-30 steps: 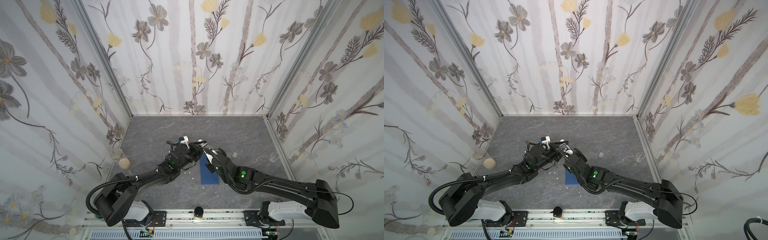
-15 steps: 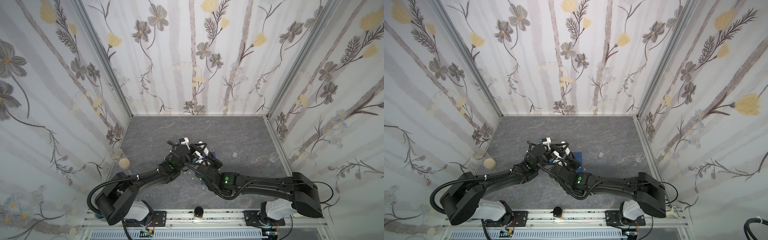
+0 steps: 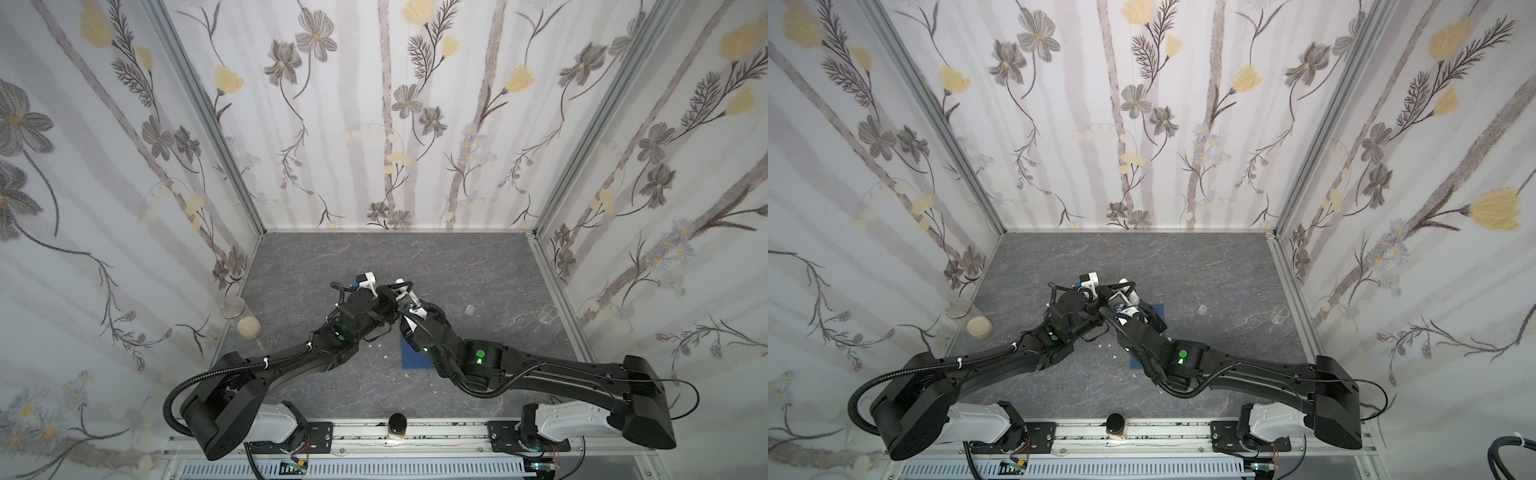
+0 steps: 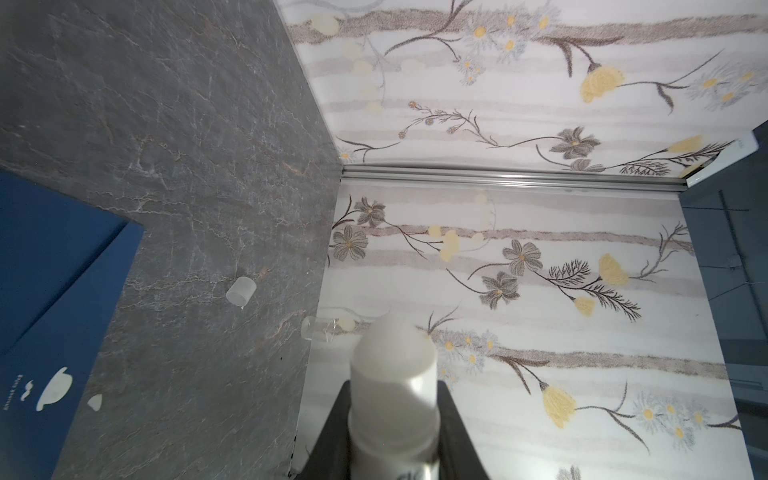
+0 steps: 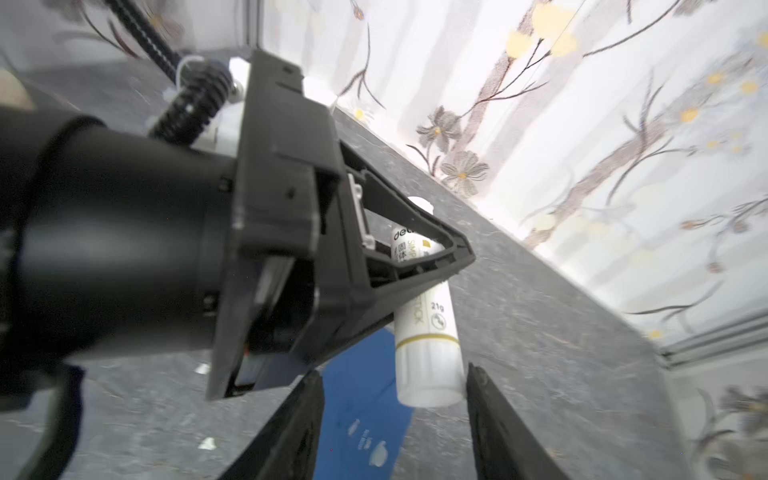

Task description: Place the letter into the envelope and seal it

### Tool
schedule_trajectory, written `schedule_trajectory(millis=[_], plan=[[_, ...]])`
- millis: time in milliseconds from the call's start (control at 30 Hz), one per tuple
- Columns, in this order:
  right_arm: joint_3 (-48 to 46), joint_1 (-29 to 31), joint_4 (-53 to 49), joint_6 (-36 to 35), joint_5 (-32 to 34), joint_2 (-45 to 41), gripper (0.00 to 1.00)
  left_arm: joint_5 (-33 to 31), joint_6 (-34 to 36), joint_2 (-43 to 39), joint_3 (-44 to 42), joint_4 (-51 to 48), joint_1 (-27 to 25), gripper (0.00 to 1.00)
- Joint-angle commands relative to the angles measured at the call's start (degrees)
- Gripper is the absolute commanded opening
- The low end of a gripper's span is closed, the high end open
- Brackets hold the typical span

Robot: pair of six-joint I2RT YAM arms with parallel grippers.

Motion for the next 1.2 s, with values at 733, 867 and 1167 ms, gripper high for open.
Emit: schedule_trajectory(millis=[733,867,1167], plan=[[-17.14,-27.79,44.85,49.61,-54.56,-2.42,0.67,-11.37,0.87,4.80,1.39,10.39,-0.51,0.00],[-16.88,-28.01,45.59,50.39,-55.23,-0.65,0.60,-11.02,0.66,5.45,1.65,11.27,-0.52,0.00],[-17.03,-28.58,46.13,50.96,-55.86,0.61,0.36,-10.48,0.40,6.16,1.77,12.35,-0.61,0.00]])
